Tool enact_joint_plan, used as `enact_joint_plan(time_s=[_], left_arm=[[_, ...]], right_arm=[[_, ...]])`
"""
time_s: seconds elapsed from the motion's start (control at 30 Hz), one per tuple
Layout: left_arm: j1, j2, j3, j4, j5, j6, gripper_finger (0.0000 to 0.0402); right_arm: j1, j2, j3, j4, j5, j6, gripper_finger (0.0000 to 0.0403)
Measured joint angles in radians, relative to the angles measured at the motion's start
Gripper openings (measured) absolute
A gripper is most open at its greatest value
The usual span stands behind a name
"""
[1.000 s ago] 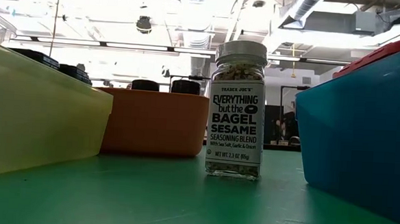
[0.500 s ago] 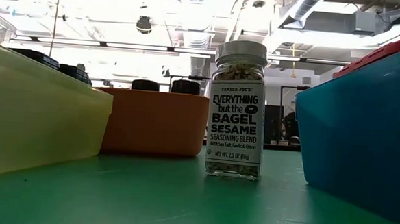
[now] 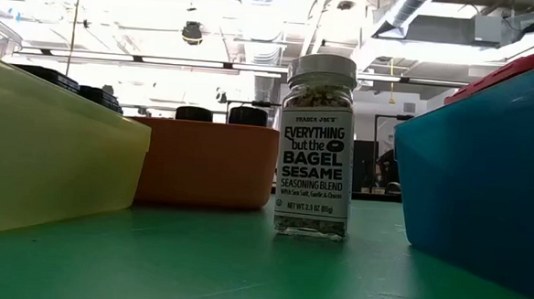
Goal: Sort spices by type
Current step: Put the green seasoning can into the yellow bin
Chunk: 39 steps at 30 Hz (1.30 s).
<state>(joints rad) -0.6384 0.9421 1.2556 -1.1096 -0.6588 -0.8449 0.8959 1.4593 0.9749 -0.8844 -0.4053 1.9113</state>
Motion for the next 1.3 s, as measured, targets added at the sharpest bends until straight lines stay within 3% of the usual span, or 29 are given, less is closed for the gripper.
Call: enact_joint_plan(time_s=[0.27,0.73,1.3], left_arm=[[0.0,0.0,0.0,-0.001,0.001,0.015,0.0212],[0.001,0.0,0.0,0.0,-0.001,0.037,0.0212],[0.001,0.0,0.0,0.0,-0.003,0.043,0.0212]], right_arm=[[-0.002,0.0,0.011,-0.006,0.023,-0.073,0.0282],[-0.017,0.002,0.088,-0.187,0.058,-0.155,0.0282],[-0.06,0.002,0.027,-0.167,-0.064,-0.156,0.0282]])
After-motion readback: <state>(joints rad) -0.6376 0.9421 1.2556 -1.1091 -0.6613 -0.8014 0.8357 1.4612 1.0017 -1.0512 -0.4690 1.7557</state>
